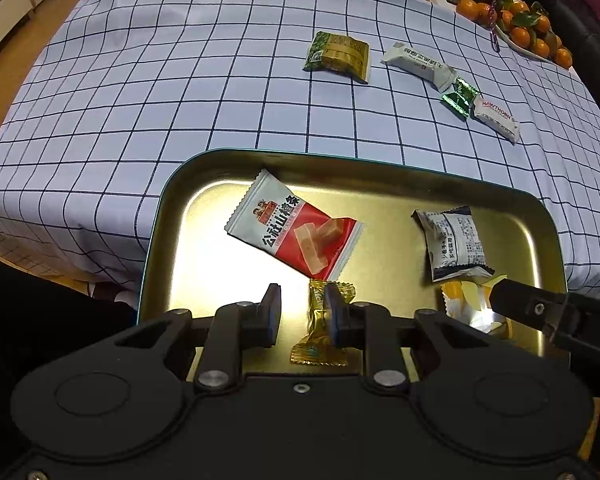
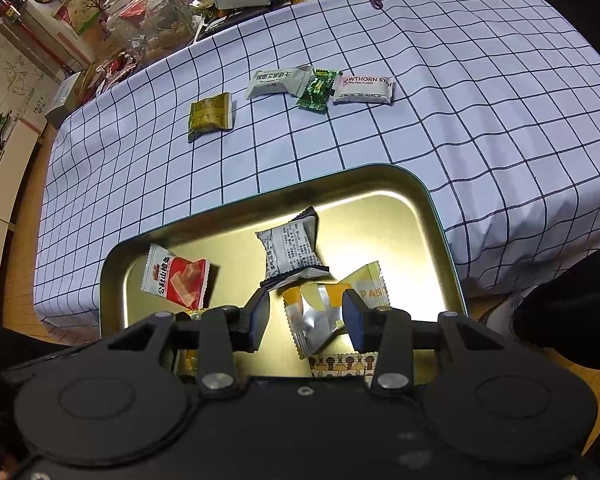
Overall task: Organize snacks
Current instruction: 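Release the gold foil packet with the left tool while the right tool drops the white packet, then move both open tools to the remaining packets on the cloth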
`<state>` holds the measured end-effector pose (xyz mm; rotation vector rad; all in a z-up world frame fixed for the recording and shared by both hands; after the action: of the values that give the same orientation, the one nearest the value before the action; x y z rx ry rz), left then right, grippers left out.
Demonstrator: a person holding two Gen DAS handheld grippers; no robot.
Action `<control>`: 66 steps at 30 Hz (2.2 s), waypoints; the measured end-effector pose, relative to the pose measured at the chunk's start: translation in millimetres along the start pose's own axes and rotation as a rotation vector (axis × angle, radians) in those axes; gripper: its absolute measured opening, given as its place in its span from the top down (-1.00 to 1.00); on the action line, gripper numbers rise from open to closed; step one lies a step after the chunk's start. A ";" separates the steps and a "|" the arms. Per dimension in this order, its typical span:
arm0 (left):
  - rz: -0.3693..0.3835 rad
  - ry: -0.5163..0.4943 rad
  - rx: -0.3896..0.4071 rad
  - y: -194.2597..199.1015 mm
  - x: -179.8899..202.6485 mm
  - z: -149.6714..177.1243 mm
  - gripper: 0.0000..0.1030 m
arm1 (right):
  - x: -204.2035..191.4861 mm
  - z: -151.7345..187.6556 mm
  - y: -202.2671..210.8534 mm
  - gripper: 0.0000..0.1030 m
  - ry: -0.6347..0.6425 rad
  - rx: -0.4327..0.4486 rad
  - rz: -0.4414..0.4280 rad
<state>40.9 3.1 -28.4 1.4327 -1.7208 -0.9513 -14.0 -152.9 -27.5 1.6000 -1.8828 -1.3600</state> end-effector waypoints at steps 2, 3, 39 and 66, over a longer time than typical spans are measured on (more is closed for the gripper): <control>-0.005 -0.007 -0.003 0.0 -0.1 0.8 0.36 | -0.3 0.5 -0.5 0.17 0.001 -0.001 0.006; -0.007 -0.011 -0.004 0.0 -0.1 1.2 0.36 | -0.5 0.9 -0.9 0.17 0.002 -0.004 0.009; -0.013 -0.086 0.020 8.2 13.7 -132.0 0.35 | 16.7 -101.1 -22.9 0.17 -0.014 -0.080 0.103; 0.028 0.054 -0.149 -91.8 -1.3 -192.8 0.35 | 34.1 -197.3 -147.8 0.19 -0.012 -0.176 0.313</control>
<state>251.9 -26.6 -13.8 1.3231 -1.5921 -0.9950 208.5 -259.8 -59.9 1.1591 -1.8665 -1.3551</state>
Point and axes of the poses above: each gripper's, at about its wrist camera, not at the fingertips, and y roughly against the way its jaws point, x to its right, z to its underside, the point moved 3 cm from there along -y, roughly the way its jaws point, and after that the axes turned 10 degrees about x, right-handed, at the moved point
